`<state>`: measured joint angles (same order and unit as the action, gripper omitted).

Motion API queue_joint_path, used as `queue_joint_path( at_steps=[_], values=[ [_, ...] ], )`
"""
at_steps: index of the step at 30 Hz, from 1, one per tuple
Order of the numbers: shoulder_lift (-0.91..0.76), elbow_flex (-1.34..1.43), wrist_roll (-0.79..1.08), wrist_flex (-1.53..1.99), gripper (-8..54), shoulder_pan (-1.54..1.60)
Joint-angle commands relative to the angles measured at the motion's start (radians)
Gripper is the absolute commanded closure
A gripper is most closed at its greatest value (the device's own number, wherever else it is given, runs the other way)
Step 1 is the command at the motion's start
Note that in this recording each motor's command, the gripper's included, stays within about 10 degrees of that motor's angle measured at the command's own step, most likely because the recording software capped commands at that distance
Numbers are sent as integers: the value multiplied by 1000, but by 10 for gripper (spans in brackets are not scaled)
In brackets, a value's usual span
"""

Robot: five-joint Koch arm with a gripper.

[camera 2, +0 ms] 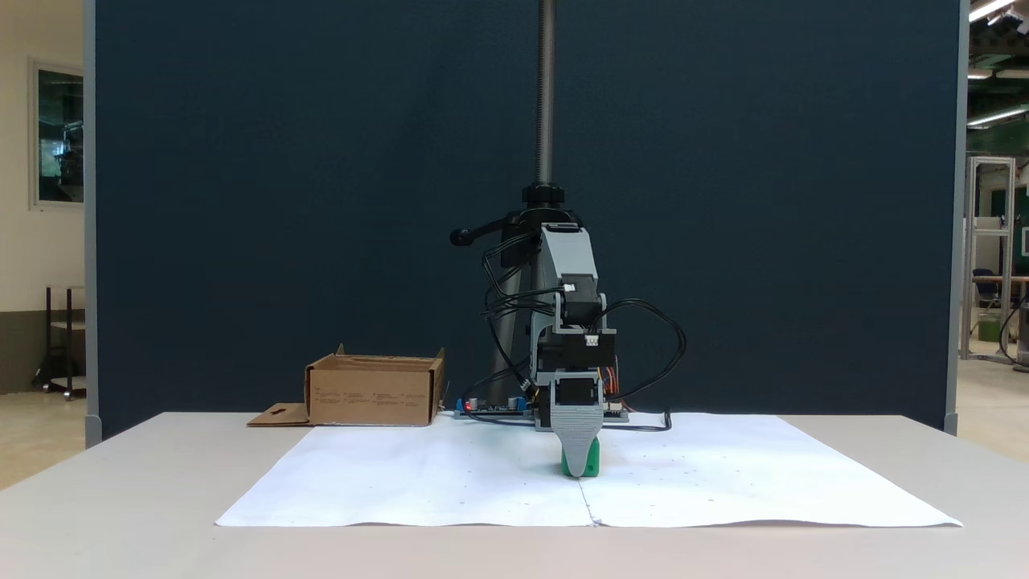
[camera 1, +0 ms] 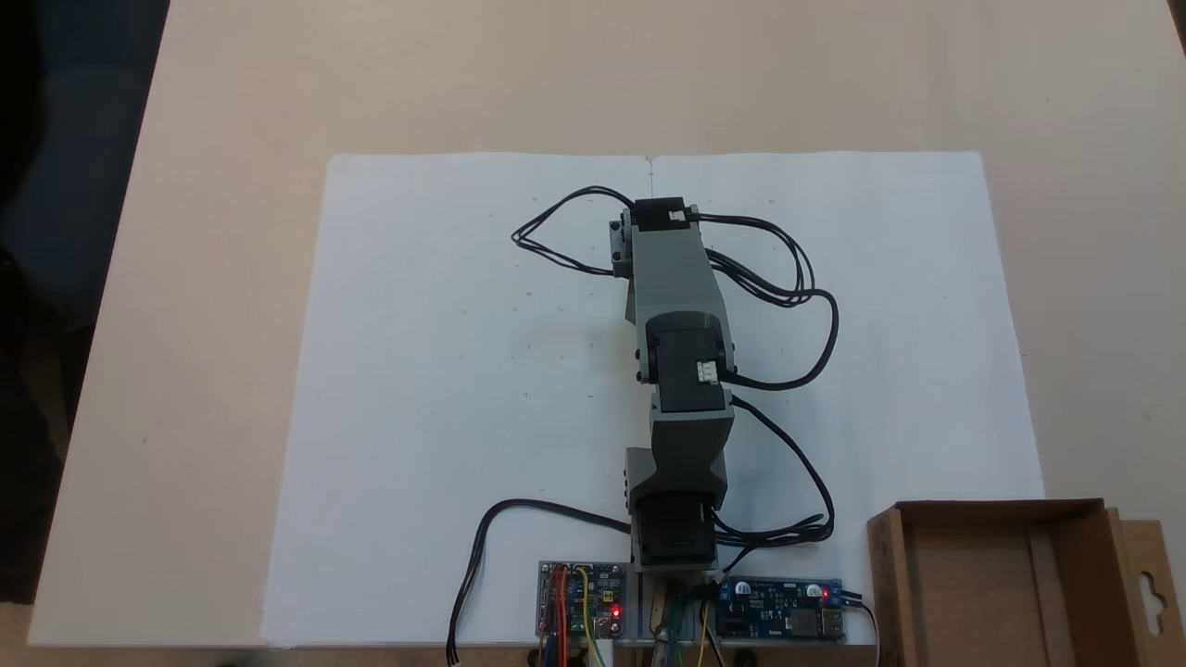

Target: Grasp a green dice and put it in the bin.

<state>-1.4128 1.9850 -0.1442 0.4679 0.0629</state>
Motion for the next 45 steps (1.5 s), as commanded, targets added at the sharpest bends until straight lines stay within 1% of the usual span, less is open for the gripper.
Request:
queue_joint_path(
  at_steps=[1,3,5,6,7,8,14,18,24,25,27,31,36,41,45],
  values=[
    [-3,-12,74,-49,194,-2],
    [-3,-11,72,-51,238,-2],
    [-3,-11,72,-51,265,-3],
    [-3,-11,71,-51,291,-3],
    [-3,-11,69,-52,330,-3],
    [-6,-11,69,-54,333,-6],
    [-23,-14,67,-118,333,-57],
    [-100,-44,66,-206,333,-181],
    [-281,-158,71,-204,333,-477],
    [-339,-176,71,-202,333,-577],
    [-373,-196,71,-201,333,-683],
    [-387,-264,71,-193,333,-873],
    [-385,-319,103,-181,333,-1276],
    [-385,-387,132,-74,333,-1445],
    [-385,-436,204,83,333,-1580]
  ],
)
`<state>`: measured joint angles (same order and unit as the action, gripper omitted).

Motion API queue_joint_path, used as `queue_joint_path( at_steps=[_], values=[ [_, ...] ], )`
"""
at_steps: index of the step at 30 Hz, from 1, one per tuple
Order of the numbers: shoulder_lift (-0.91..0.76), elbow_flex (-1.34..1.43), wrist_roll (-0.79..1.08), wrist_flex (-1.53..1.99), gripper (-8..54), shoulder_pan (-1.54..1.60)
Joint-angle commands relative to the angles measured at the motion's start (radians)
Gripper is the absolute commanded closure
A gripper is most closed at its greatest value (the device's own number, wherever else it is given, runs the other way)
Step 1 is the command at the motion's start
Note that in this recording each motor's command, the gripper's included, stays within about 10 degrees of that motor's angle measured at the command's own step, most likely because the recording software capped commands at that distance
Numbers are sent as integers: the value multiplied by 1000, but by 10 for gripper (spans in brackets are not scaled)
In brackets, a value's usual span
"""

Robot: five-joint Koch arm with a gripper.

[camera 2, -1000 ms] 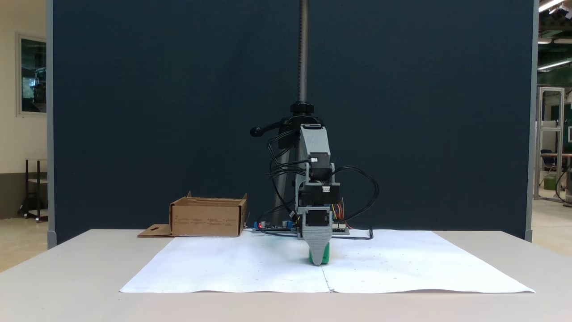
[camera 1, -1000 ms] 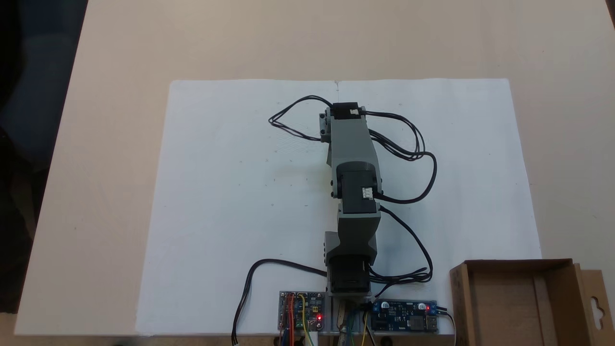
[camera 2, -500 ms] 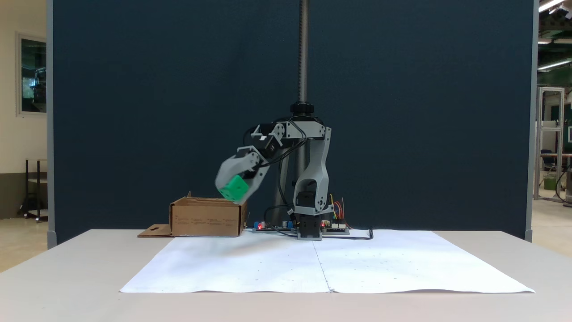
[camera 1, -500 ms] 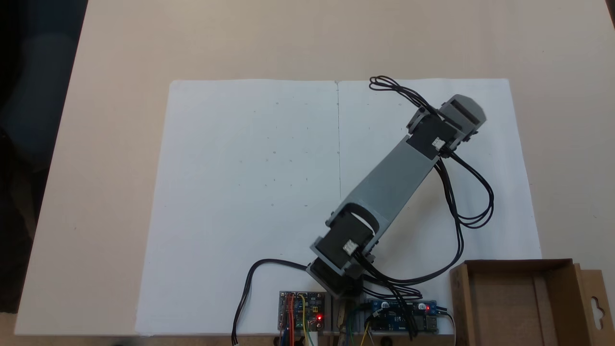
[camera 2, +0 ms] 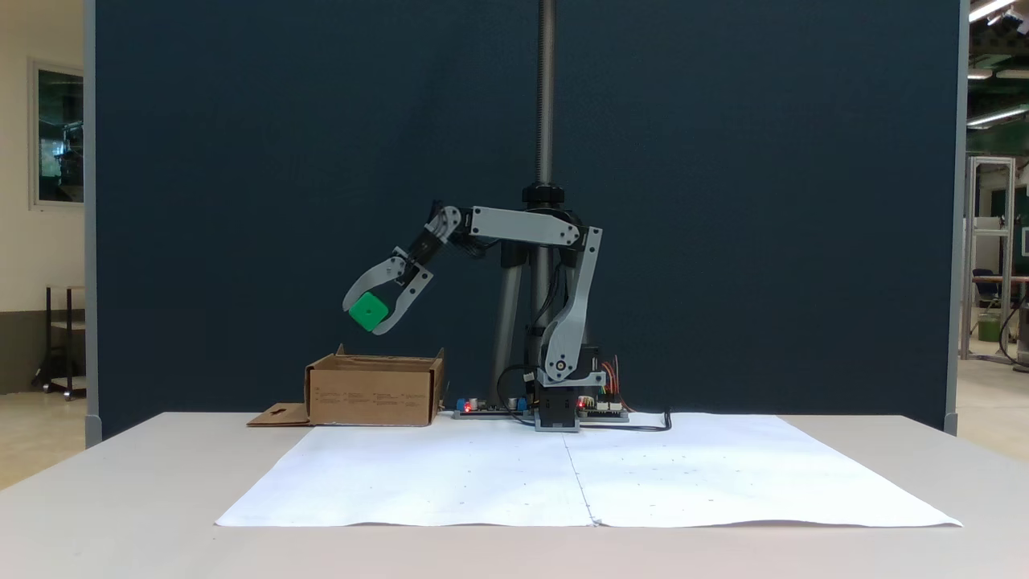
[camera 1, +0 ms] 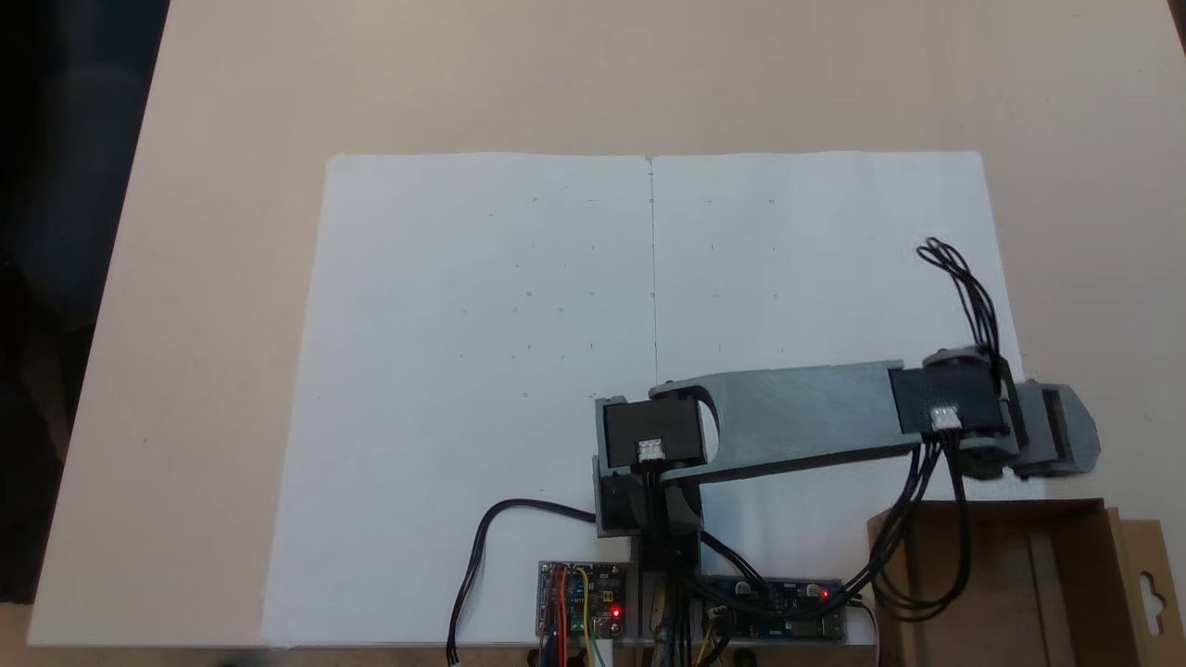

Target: Grasp a green dice and put it in the bin.

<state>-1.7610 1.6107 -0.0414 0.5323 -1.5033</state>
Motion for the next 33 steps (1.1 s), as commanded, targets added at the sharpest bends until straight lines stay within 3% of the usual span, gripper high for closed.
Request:
queue_joint_path(
  at_steps=[1,16,26,29,33],
  values=[
    [-31,-80,103,32,333,-63],
    [373,-399,210,270,333,-316],
    [403,-425,230,454,326,-360],
    [410,-425,230,456,165,-357],
    [443,-425,229,413,20,-341]
  ],
)
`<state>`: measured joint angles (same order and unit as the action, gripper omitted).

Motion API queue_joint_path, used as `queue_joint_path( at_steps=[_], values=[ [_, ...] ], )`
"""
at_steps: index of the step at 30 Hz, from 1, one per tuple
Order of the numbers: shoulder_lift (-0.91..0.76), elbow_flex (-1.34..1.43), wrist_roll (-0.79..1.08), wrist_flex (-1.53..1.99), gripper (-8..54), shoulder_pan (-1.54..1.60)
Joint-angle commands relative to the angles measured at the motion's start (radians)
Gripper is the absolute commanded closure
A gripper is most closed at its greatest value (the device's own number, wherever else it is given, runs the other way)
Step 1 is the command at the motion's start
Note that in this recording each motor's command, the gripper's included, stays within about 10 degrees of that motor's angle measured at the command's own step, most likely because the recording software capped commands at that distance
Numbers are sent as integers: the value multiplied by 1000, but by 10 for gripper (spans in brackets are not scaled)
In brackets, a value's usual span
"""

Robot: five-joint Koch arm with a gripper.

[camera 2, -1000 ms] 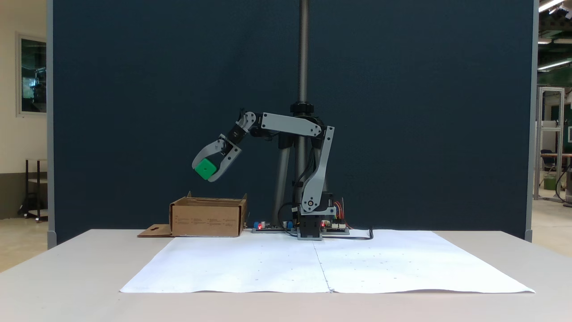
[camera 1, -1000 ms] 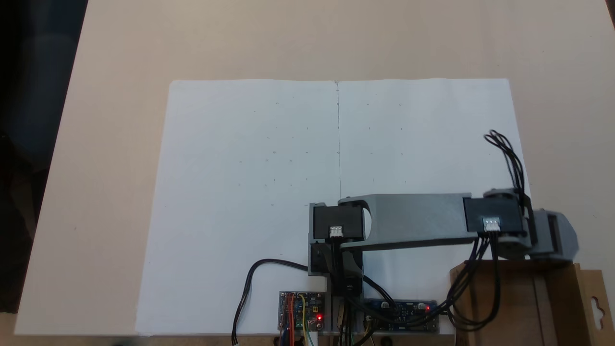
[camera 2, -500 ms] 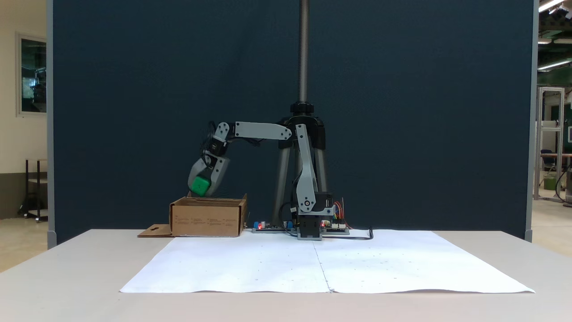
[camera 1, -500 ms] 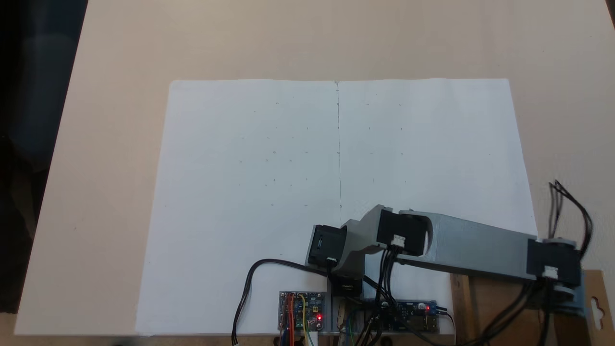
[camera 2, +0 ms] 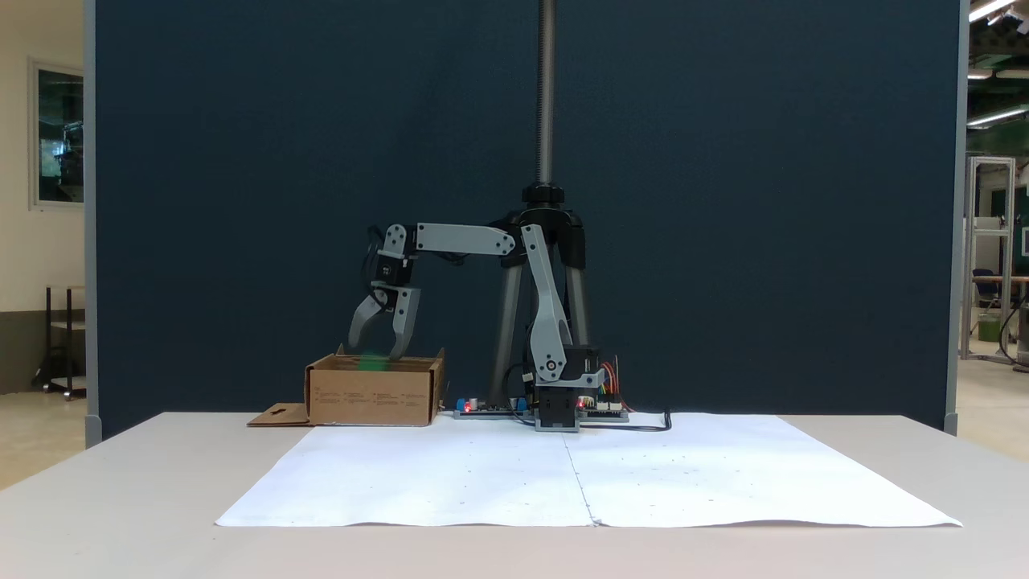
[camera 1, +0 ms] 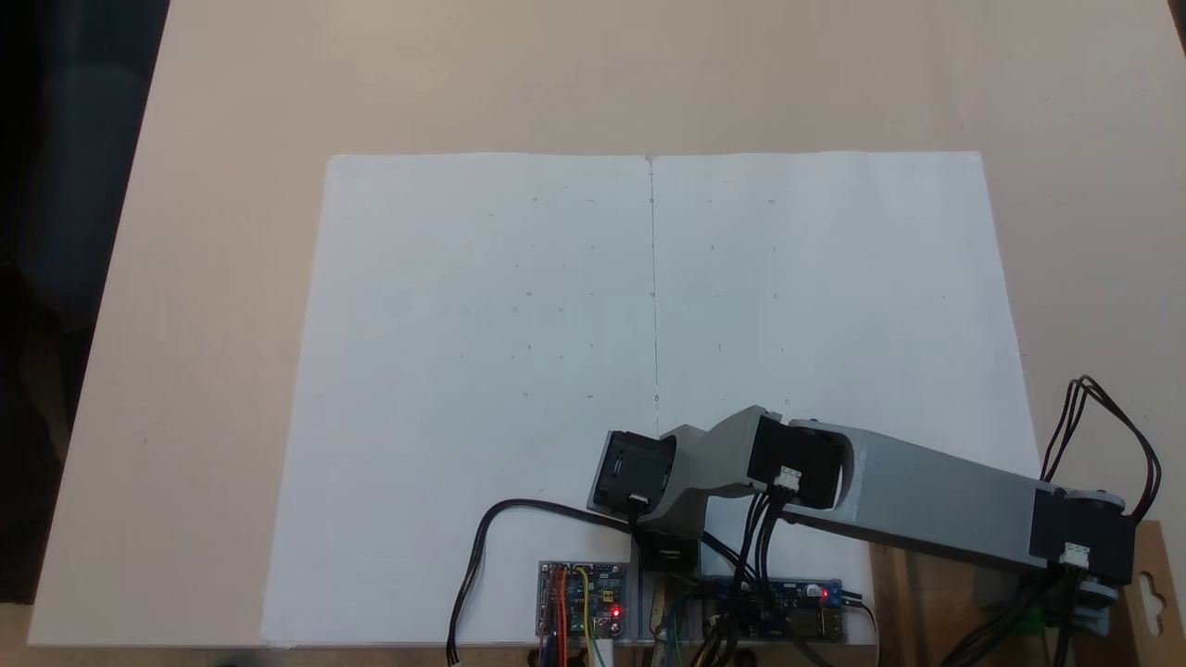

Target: Grasp a green dice and put it in the bin.

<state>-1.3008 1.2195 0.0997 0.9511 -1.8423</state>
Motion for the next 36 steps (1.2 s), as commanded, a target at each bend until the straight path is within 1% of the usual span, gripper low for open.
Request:
queue_joint_path(
  at_steps=[1,6,8,14,18,22,25,28,36],
  values=[
    [-15,-34,87,-25,1,2],
    [-15,-34,77,-123,25,29],
    [-37,-35,38,-153,25,55],
    [-216,-86,-147,-199,34,178],
    [-354,-130,-230,-202,34,314],
    [-456,-143,-279,-256,31,494],
    [-469,-143,-290,-311,29,675],
    [-471,-143,-288,-313,14,838],
    [-479,-86,-288,-313,15,1267]
  ],
)
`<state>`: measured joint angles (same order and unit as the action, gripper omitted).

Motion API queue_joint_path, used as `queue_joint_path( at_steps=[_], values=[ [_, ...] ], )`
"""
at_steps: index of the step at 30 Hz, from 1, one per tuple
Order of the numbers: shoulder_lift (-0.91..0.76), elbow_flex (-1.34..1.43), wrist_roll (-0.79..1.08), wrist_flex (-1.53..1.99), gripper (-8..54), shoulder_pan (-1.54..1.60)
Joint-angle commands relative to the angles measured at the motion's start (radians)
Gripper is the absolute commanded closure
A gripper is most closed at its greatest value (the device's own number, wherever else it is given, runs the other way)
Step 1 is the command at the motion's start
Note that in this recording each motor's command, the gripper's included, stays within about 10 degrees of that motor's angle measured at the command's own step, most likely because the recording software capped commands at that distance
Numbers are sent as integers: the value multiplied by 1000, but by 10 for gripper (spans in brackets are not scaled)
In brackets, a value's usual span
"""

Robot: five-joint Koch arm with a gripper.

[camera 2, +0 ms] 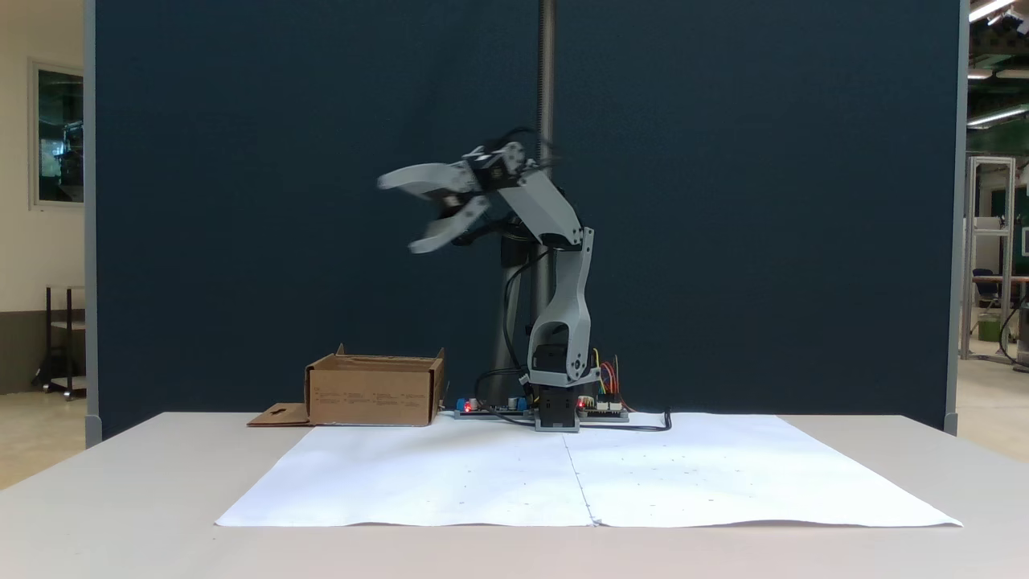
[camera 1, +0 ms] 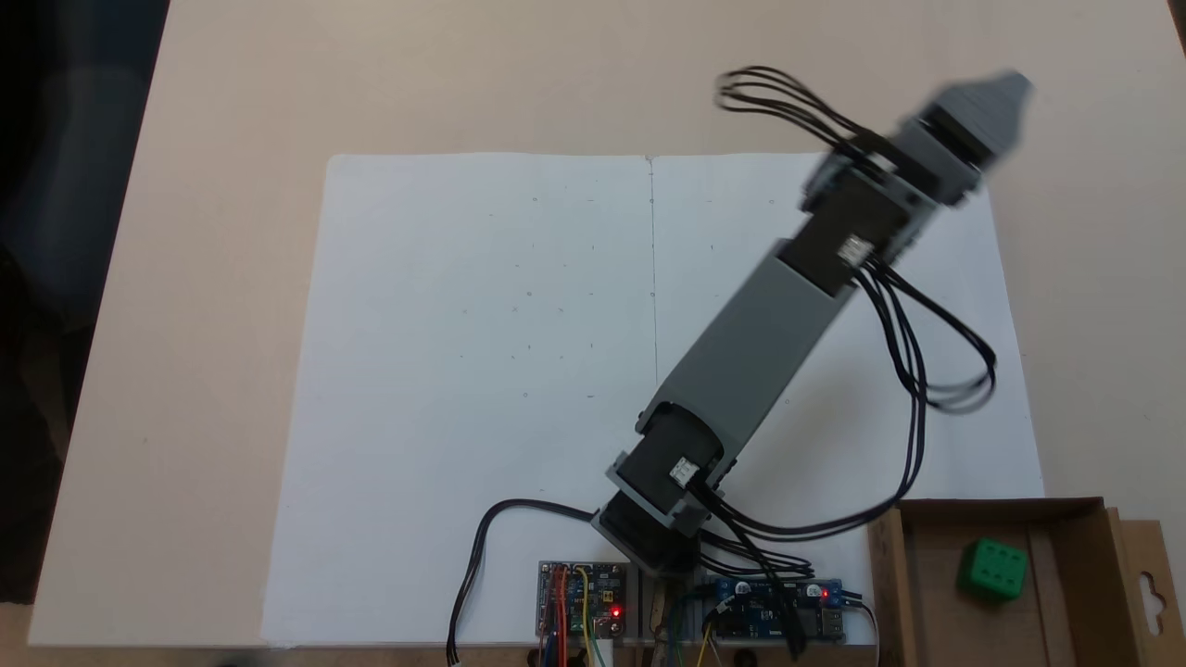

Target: Grasp a green dice and put it in the bin.

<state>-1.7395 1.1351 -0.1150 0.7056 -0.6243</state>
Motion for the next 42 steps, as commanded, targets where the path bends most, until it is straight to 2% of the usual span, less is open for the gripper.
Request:
queue_joint_path(
  at_steps=[1,7,15,19,29,42],
  values=[
    [-43,17,-74,-67,16,101],
    [-46,236,-72,-118,16,350],
    [-184,919,-41,-423,15,468],
    [-284,1152,-31,-581,15,515],
    [-529,1428,-32,-938,9,555],
    [-614,1733,12,-1351,15,566]
  ],
)
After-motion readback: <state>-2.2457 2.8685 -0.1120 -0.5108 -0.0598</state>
